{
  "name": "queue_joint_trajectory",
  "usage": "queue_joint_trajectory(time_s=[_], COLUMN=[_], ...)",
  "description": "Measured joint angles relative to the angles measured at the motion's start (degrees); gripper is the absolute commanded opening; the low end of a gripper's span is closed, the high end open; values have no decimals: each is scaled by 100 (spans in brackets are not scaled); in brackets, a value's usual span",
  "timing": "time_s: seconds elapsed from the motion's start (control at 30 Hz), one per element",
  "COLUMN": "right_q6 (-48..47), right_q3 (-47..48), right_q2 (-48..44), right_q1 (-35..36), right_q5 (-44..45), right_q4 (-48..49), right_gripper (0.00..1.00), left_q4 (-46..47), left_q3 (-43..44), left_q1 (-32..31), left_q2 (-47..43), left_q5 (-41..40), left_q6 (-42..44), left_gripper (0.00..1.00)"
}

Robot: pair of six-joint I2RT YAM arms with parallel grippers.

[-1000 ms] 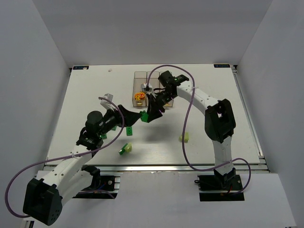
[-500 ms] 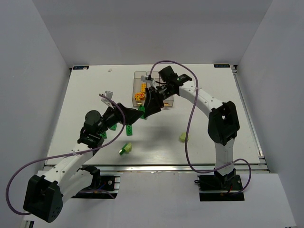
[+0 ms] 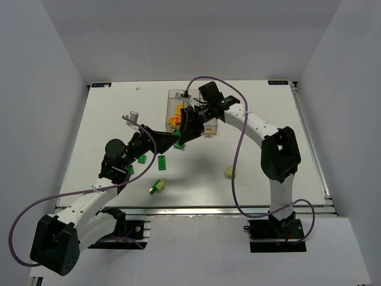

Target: Sort the legos into containers by color

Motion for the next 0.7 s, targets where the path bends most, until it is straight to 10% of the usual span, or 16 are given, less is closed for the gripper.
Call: queue_joint_trajectory(time_s=[0.43,0.7], right_q6=[435,560], right_q3=[-83,-92], right_q2=[-4,-4], right_q1=[0,-28], right_q5=[-87,-149], right_q4=[367,498], right_gripper=[0,0], left_q4=[122,122], left_q3=[-28,-28], left_q1=[7,17], left_q2=[157,243], left_q5=[57,-13], left_q6=[-109,-103], left_gripper=[63,24])
